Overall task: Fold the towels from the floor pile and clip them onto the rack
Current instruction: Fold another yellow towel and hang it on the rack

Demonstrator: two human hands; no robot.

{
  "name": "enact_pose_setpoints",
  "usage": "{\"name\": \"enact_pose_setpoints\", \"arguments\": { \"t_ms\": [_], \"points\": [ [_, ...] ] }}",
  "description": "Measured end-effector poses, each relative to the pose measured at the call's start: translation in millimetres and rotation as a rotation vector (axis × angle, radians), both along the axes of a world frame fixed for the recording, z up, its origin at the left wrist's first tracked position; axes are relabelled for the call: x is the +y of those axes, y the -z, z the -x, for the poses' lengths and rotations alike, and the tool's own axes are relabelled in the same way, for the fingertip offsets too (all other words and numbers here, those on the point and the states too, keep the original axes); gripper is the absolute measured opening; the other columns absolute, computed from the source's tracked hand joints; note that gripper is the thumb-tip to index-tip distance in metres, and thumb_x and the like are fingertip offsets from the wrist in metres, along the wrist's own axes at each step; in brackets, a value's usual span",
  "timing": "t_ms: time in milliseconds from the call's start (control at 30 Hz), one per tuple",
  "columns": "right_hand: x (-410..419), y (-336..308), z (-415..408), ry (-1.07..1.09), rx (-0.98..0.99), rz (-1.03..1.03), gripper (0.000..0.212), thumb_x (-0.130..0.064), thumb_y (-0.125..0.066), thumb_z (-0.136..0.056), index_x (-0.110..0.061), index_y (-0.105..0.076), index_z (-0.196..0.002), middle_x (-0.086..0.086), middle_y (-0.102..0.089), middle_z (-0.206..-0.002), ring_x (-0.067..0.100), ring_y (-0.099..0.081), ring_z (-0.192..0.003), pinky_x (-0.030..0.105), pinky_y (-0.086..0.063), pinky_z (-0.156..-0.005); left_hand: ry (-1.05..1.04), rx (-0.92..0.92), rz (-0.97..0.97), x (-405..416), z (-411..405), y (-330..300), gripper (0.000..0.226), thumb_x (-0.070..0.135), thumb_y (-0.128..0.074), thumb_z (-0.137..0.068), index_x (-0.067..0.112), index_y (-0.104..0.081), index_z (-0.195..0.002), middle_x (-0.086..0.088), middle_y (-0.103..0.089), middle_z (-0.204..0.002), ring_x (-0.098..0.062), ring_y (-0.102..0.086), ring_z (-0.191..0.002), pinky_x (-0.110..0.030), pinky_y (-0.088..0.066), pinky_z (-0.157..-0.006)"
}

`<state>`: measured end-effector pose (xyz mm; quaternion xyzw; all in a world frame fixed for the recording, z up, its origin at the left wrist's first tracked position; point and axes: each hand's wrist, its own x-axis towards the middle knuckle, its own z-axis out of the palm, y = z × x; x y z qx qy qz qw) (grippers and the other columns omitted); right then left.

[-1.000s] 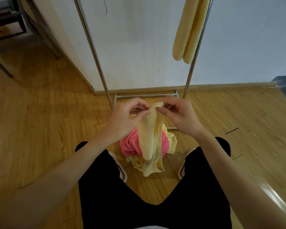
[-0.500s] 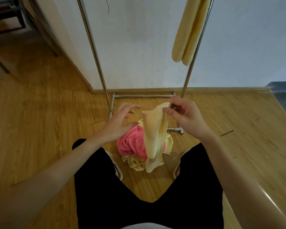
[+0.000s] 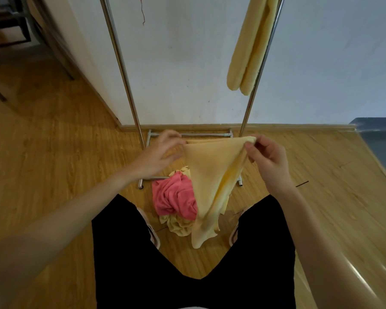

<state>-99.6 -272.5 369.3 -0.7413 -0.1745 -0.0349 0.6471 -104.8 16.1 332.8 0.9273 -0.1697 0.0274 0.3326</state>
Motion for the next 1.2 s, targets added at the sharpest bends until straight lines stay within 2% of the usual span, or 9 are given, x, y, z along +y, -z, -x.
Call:
{"name": "enact_pose_setpoints", "arguments": {
  "t_ms": [100,300,467,600,700,833,933,1067,1200],
  "points": [
    [-1,-3,-1,0.114,0.048,-0.063,0.018,-0.005,-0.052,-0.095,-0.016,-0.064,-0.088,-0.017,-0.056,-0.063,0.003,-0.047,-0.062,0.017,-0.041,-0.061,0.040,-0.252,-0.073,1,-3,-51,0.027,0.031,-0.050,-0.094,0.012,-0.067,-0.103,0.000,-0.054,-0.123,-0.010,-0.051,-0.111,-0.029,-0.043,-0.097],
    [4,-26,-11,0.206,-0.029,-0.119,0.013,-0.011,-0.049,-0.098,-0.008,-0.061,-0.095,-0.003,-0.058,-0.080,0.008,-0.051,-0.077,0.021,-0.044,-0.072,0.051,-0.415,-0.013,-15,6,-106,0.023,0.024,-0.056,-0.091,0.006,-0.070,-0.092,0.000,-0.070,-0.091,-0.010,-0.063,-0.084,-0.029,-0.053,-0.079],
    [4,-35,-26,0.205,-0.061,-0.125,0.014,-0.015,-0.047,-0.097,-0.008,-0.059,-0.099,0.005,-0.058,-0.086,0.018,-0.052,-0.081,0.037,-0.044,-0.075,0.070,-0.357,0.090,-27,16,-122,0.009,0.014,-0.071,-0.083,0.004,-0.071,-0.084,0.000,-0.069,-0.082,-0.009,-0.064,-0.076,-0.027,-0.054,-0.073],
    [7,-38,-30,0.222,-0.078,-0.089,0.015,-0.007,-0.045,-0.098,-0.008,-0.059,-0.102,-0.002,-0.061,-0.088,0.007,-0.055,-0.084,0.026,-0.046,-0.077,0.045,-0.296,0.115,-32,23,-119,0.016,0.019,-0.078,-0.077,0.007,-0.068,-0.081,0.003,-0.067,-0.077,-0.010,-0.063,-0.072,-0.030,-0.054,-0.070],
    [10,-38,-34,0.226,-0.099,-0.056,0.019,-0.005,-0.044,-0.098,-0.011,-0.061,-0.105,-0.004,-0.064,-0.095,0.005,-0.059,-0.092,0.022,-0.047,-0.083,0.013,-0.184,0.159,-32,28,-120,0.024,0.018,-0.074,-0.081,0.016,-0.057,-0.097,0.008,-0.063,-0.083,-0.010,-0.063,-0.081,-0.030,-0.054,-0.079],
    [17,-37,-39,0.201,-0.109,0.004,0.022,-0.004,-0.045,-0.097,-0.013,-0.063,-0.106,-0.008,-0.066,-0.098,-0.002,-0.059,-0.095,0.013,-0.045,-0.085,0.165,0.057,0.044,-34,32,-127,0.037,0.014,-0.059,-0.091,0.033,-0.048,-0.121,0.005,-0.054,-0.088,-0.016,-0.056,-0.082,-0.032,-0.050,-0.076],
    [24,-38,-41,0.149,-0.120,0.061,0.022,-0.006,-0.046,-0.097,-0.012,-0.064,-0.107,-0.007,-0.066,-0.100,-0.002,-0.059,-0.094,0.011,-0.043,-0.083,0.269,0.148,-0.121,-36,32,-132,0.025,0.019,-0.056,-0.093,0.031,-0.060,-0.114,0.008,-0.062,-0.102,-0.013,-0.059,-0.094,-0.036,-0.048,-0.084],
    [30,-36,-43,0.097,-0.132,0.090,0.021,-0.006,-0.047,-0.097,-0.012,-0.065,-0.107,-0.008,-0.066,-0.100,-0.001,-0.058,-0.090,0.010,-0.041,-0.080,0.404,0.244,-0.337,-38,31,-142,0.033,0.019,-0.065,-0.088,0.028,-0.061,-0.120,0.016,-0.062,-0.105,0.003,-0.056,-0.094,-0.010,-0.043,-0.081],
    [35,-27,-41,0.087,-0.120,0.105,0.021,-0.005,-0.048,-0.095,-0.012,-0.066,-0.104,-0.004,-0.067,-0.099,0.003,-0.058,-0.090,0.010,-0.041,-0.079,0.547,0.055,-0.471,-42,31,-142,0.035,0.007,-0.058,-0.086,0.017,-0.065,-0.119,0.010,-0.066,-0.097,-0.002,-0.060,-0.087,-0.005,-0.039,-0.079]
  ]
}}
